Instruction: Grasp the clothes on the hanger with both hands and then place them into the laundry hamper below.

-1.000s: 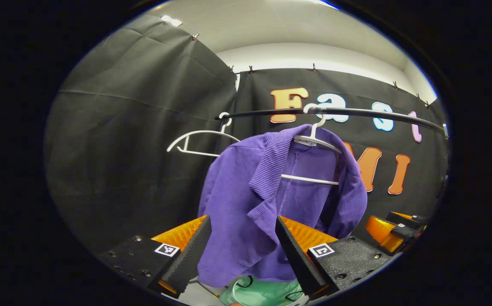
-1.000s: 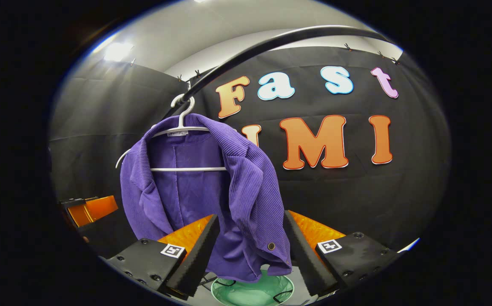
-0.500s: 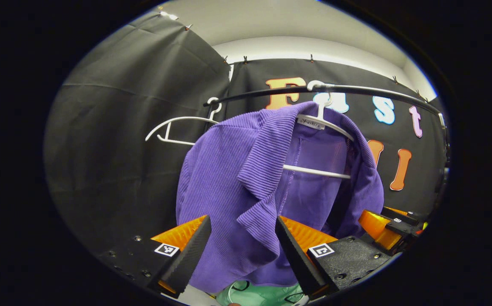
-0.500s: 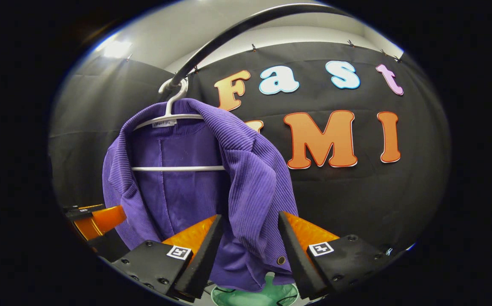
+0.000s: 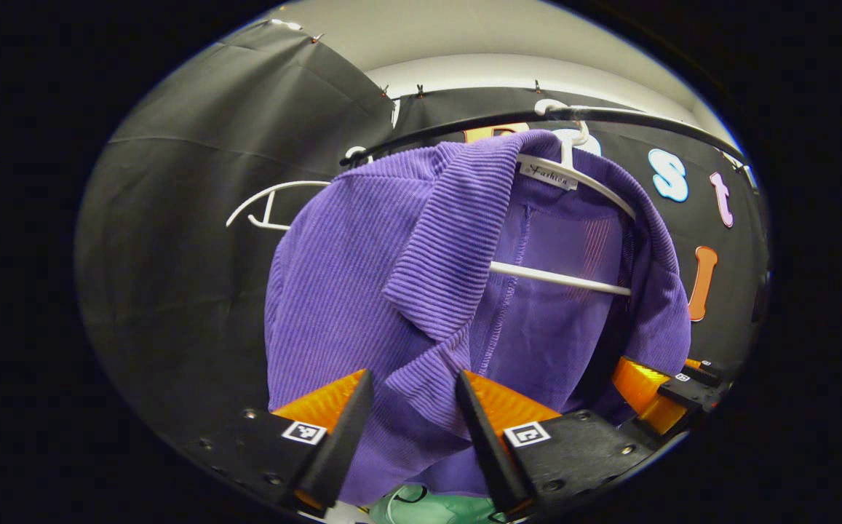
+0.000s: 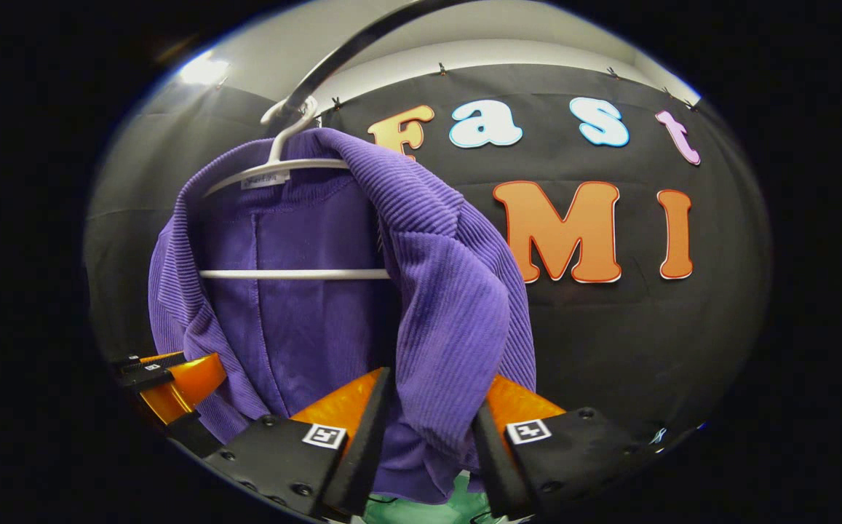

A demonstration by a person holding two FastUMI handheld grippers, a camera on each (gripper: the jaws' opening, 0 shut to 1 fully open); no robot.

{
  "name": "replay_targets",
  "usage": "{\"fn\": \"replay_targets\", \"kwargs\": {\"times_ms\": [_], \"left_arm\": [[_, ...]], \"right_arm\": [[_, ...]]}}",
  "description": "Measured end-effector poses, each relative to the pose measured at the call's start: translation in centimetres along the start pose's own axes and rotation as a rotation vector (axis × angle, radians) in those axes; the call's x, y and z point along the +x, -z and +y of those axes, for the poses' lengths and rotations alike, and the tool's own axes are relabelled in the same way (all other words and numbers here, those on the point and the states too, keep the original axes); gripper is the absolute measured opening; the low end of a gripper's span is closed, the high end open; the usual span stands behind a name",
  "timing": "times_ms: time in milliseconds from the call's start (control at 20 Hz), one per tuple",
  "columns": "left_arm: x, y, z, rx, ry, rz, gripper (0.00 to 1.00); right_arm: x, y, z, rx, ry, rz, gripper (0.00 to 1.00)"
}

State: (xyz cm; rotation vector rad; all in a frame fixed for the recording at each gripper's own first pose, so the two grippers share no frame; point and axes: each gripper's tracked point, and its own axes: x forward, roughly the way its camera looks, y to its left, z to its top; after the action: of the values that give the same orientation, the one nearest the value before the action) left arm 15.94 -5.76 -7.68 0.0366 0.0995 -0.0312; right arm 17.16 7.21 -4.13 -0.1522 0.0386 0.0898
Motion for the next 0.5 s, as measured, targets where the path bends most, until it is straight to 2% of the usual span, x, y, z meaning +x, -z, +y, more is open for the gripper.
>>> {"fn": "replay_targets", "kwargs": {"times_ms": [100, 200, 250, 300, 350, 400, 450, 500], "left_arm": [[0.5, -0.4, 0.0, -0.007, 0.000, -0.023, 0.49], [0.6, -0.3, 0.1, -0.023, -0.008, -0.026, 0.24], [0.7, -0.5, 0.4, -0.028, -0.019, -0.033, 0.16], [0.5, -0.4, 0.2, -0.018, -0.006, -0.028, 0.07], [0.5, -0.4, 0.1, 0.002, 0.016, -0.018, 0.02], [0.6, -0.4, -0.2, 0.007, 0.048, -0.007, 0.02], [0.4, -0.5, -0.2, 0.001, 0.054, -0.004, 0.00], [0.2, -0.7, 0.2, 0.002, 0.049, -0.002, 0.00]], "right_arm": [[0.2, -0.4, 0.0, 0.005, -0.014, -0.007, 0.47], [0.3, -0.2, -1.0, 0.016, -0.006, -0.006, 0.37], [0.5, -0.1, -1.2, 0.033, -0.012, -0.001, 0.31], [0.7, -0.2, -0.9, 0.056, -0.028, 0.002, 0.14], [0.6, -0.1, -1.0, 0.070, -0.037, -0.004, 0.14], [0.1, -0.4, -1.5, 0.077, -0.031, -0.004, 0.15], [-0.1, -0.5, -1.4, 0.087, -0.048, -0.002, 0.08], [0.0, -0.5, -1.3, 0.091, -0.057, -0.001, 0.07]]}}
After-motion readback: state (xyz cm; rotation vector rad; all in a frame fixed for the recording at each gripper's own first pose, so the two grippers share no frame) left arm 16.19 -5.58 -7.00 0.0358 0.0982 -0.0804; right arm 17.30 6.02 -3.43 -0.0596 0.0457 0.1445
